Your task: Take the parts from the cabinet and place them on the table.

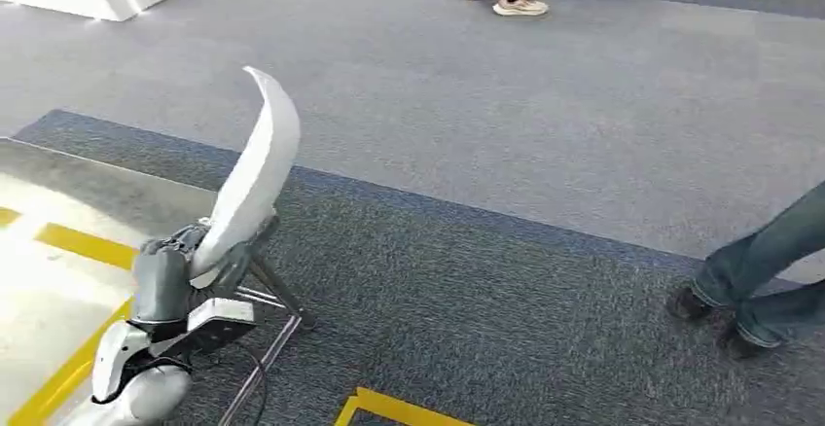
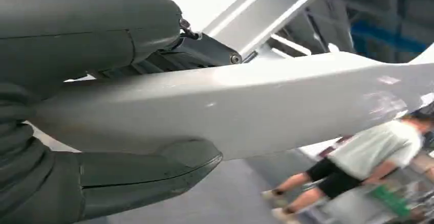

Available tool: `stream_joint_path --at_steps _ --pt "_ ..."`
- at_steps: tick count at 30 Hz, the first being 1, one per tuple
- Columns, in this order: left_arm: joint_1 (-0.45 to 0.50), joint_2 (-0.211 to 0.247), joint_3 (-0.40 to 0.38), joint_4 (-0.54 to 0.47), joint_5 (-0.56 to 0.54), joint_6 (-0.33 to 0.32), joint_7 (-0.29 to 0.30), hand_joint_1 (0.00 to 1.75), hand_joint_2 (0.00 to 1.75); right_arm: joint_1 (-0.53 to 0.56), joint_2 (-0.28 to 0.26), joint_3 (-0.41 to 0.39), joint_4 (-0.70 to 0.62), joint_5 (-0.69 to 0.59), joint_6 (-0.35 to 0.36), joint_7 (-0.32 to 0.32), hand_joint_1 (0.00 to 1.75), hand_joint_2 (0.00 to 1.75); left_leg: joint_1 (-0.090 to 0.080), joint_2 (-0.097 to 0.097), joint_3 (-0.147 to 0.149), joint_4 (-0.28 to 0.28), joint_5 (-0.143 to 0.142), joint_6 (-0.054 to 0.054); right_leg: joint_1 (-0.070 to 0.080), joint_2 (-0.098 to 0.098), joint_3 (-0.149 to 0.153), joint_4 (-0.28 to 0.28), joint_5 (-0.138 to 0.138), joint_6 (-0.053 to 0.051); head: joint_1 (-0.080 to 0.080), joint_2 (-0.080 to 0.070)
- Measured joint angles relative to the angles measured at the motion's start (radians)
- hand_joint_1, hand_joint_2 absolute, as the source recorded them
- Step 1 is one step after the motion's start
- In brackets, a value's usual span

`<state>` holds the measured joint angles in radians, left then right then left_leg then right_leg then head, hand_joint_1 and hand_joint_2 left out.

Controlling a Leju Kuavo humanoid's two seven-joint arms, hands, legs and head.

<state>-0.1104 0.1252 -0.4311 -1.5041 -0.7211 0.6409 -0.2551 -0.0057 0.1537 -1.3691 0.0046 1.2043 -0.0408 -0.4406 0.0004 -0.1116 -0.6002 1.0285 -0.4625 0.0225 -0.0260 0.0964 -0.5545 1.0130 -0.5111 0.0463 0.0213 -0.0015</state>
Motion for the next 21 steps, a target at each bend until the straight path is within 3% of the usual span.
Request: stream_joint_path --at_steps 3,4,5,6,8,9,10,11,12,13,14,16,18,19,20,21 --pt "0.009 -0.002 0.002 -0.001 0.027 -0.005 -0.017 1.75 1.75 0.000 0.000 0.008 0.000 -0.006 -0.001 0.000 0.00 0.00 0.006 -0.038 -0.005 -0.007 0.010 -0.019 0.005 -0.033 0.003 -0.004 0.004 -0.018 0.001 0.000" --pt "0.013 -0.003 0.002 -0.001 0.029 -0.005 -0.017 1.75 1.75 -0.002 0.000 0.010 0.000 -0.006 -0.001 0.000 0.00 0.00 0.005 -0.008 -0.007 0.005 -0.001 -0.021 0.000 -0.049 0.007 -0.010 0.007 -0.024 0.001 0.000" --pt "0.010 -0.005 0.003 -0.002 0.030 -0.005 -0.017 1.75 1.75 -0.001 -0.001 0.010 0.000 -0.006 0.000 -0.001 0.00 0.00 0.000 0.049 -0.022 0.039 -0.025 -0.025 0.002 -0.060 0.011 -0.012 0.005 -0.031 -0.008 0.000" --pt "0.008 -0.007 0.003 -0.002 0.030 -0.006 -0.018 1.75 1.75 0.001 -0.001 0.011 0.000 -0.006 0.000 0.000 0.00 0.00 0.001 0.081 -0.053 0.109 -0.063 -0.029 0.005 -0.076 0.013 -0.012 0.003 -0.035 -0.009 0.000" --pt "0.010 -0.010 0.003 -0.002 0.030 -0.011 -0.018 1.75 1.75 0.007 -0.002 0.016 0.000 -0.008 0.000 -0.001 0.00 0.00 0.005 0.099 -0.128 0.268 -0.131 -0.034 0.010 -0.110 0.015 -0.011 -0.001 -0.041 -0.009 0.000" --pt "0.012 -0.010 0.003 -0.002 0.030 -0.018 -0.017 1.75 1.75 0.007 -0.003 0.017 0.000 -0.009 0.000 -0.001 0.00 0.00 0.006 0.100 -0.148 0.307 -0.137 -0.035 0.011 -0.125 0.015 -0.010 -0.003 -0.042 -0.009 0.000" --pt "0.016 -0.010 0.003 -0.002 0.032 -0.019 -0.017 1.75 1.75 0.006 -0.003 0.017 0.000 -0.010 0.000 -0.001 0.00 0.00 0.007 0.101 -0.141 0.294 -0.119 -0.036 0.012 -0.138 0.017 -0.010 -0.006 -0.041 -0.009 0.000" --pt "0.018 -0.010 0.003 -0.002 0.033 -0.019 -0.016 1.75 1.75 0.005 -0.003 0.018 0.000 -0.010 0.000 -0.001 0.00 0.00 0.006 0.104 -0.113 0.238 -0.080 -0.033 0.013 -0.151 0.020 -0.010 -0.008 -0.041 -0.009 0.000" --pt "0.018 -0.010 0.003 -0.002 0.034 -0.019 -0.015 1.75 1.75 0.005 -0.003 0.018 0.000 -0.010 0.000 -0.001 0.00 0.00 0.005 0.114 -0.065 0.147 -0.032 -0.029 0.014 -0.163 0.027 -0.010 -0.012 -0.040 -0.009 0.000" --pt "0.017 -0.010 0.003 -0.002 0.035 -0.019 -0.015 1.75 1.75 0.005 -0.003 0.019 0.000 -0.010 0.000 -0.001 0.00 0.00 0.002 0.148 -0.013 0.049 0.011 -0.021 0.015 -0.174 0.034 -0.010 -0.017 -0.038 -0.009 0.000" --pt "0.016 -0.011 0.003 -0.002 0.036 -0.019 -0.015 1.75 1.75 0.004 -0.003 0.021 0.000 -0.010 0.000 -0.001 0.00 0.00 -0.010 0.192 0.010 0.014 -0.008 -0.018 0.018 -0.183 0.038 -0.012 -0.020 -0.034 -0.008 0.000" --pt "0.014 -0.016 0.003 -0.002 0.035 -0.019 -0.014 1.75 1.75 0.005 -0.004 0.026 0.000 -0.010 0.000 -0.002 0.00 0.00 -0.016 0.178 0.005 0.001 -0.007 -0.009 0.024 -0.205 0.037 -0.009 -0.026 -0.023 -0.008 0.000" --pt "0.018 -0.015 0.007 -0.003 0.035 -0.019 -0.013 1.75 1.75 0.002 -0.004 0.027 0.000 -0.010 0.002 -0.002 0.00 0.00 -0.018 0.152 0.002 -0.001 -0.007 0.001 0.023 -0.229 0.046 -0.014 -0.030 -0.012 -0.010 0.000" --pt "0.019 -0.017 0.007 -0.004 0.034 -0.019 -0.013 1.75 1.75 -0.001 -0.004 0.027 0.000 -0.010 0.002 -0.002 0.00 0.00 -0.005 0.141 0.012 -0.015 0.000 0.010 0.019 -0.224 0.037 -0.010 -0.042 -0.005 -0.010 0.000" --pt "0.018 -0.018 0.007 -0.006 0.033 -0.018 -0.014 1.75 1.75 -0.003 -0.004 0.027 0.000 -0.010 0.002 -0.003 0.00 0.00 -0.004 0.133 0.015 -0.017 0.001 0.014 0.018 -0.169 0.032 0.018 -0.061 -0.002 -0.004 0.000" --pt "0.013 -0.019 0.008 -0.007 0.034 -0.019 -0.013 1.75 1.75 -0.003 -0.004 0.027 0.000 -0.010 0.002 -0.003 0.00 0.00 -0.002 0.122 0.013 -0.016 0.001 0.019 0.016 -0.125 0.001 0.086 -0.096 0.000 0.000 0.000"
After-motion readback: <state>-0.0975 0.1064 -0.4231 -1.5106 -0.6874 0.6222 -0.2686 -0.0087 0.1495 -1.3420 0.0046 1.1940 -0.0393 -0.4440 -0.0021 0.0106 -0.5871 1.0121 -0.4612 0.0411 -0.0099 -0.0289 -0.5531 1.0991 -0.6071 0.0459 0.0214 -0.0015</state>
